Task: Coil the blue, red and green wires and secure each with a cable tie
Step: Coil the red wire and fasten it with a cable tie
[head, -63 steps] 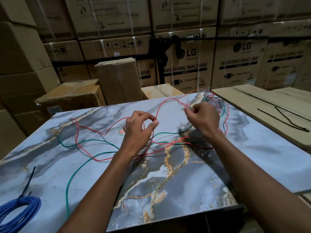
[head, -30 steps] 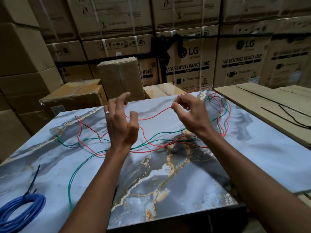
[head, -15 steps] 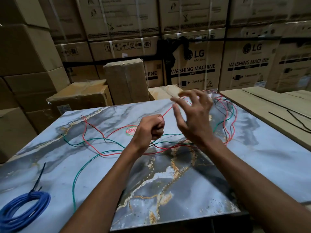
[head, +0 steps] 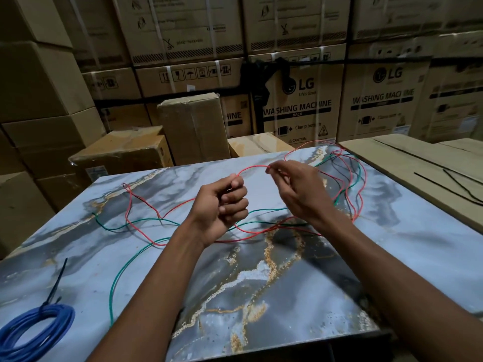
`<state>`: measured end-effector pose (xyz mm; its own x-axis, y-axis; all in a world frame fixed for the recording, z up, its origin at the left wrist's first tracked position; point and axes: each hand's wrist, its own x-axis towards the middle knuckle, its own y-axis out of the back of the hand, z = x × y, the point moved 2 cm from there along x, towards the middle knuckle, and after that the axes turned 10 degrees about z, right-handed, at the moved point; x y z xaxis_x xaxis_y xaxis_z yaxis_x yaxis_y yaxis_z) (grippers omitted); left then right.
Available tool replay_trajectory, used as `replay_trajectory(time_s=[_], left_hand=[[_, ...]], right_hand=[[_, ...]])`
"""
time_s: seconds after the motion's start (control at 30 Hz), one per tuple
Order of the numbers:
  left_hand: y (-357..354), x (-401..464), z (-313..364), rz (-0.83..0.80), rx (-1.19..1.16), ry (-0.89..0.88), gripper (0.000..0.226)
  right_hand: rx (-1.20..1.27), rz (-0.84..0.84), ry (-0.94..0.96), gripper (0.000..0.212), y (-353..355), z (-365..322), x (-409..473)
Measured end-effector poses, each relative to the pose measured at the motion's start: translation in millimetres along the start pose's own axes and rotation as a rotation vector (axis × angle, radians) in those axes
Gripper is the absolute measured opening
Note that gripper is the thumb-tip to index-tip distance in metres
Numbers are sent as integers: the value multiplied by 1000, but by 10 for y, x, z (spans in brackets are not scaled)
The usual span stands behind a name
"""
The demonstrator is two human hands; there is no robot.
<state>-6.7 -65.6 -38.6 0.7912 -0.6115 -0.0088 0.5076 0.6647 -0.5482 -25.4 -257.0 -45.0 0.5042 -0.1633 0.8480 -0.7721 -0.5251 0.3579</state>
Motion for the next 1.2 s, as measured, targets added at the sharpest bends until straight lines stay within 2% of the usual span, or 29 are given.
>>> replay_trajectory(time_s=[0.1, 0.23, 0.33, 0.47, 0.6, 0.77, 0.93, 1.2], left_hand=[[-22, -17, 23, -22, -48, -7, 31], [-62, -44, 11, 5, 9, 25, 37], [-88, -62, -4, 23, 11, 30, 32], [-130, -64, -27, 44, 51, -14, 26], [-154, -56, -13, 33, 5, -75, 34], [-90, -35, 126, 46, -176, -182, 35], [88, 26, 267, 168, -353, -344, 40], [307, 128, 255, 351, -235, -513, 37]], right_hand=[[-26, -72, 53, 23, -42, -31, -47], [-23, 7, 48, 25, -56, -80, -55], [-16, 3, 6, 26, -67, -79, -73], [25, -89, -145, 33, -125, -76, -122], [51, -209, -188, 42, -154, -128, -149], [121, -342, -126, 26, -152, -179, -163], [138, -483, -59, 27, -123, -253, -176], [175, -583, 97, 27, -48, -477, -181]])
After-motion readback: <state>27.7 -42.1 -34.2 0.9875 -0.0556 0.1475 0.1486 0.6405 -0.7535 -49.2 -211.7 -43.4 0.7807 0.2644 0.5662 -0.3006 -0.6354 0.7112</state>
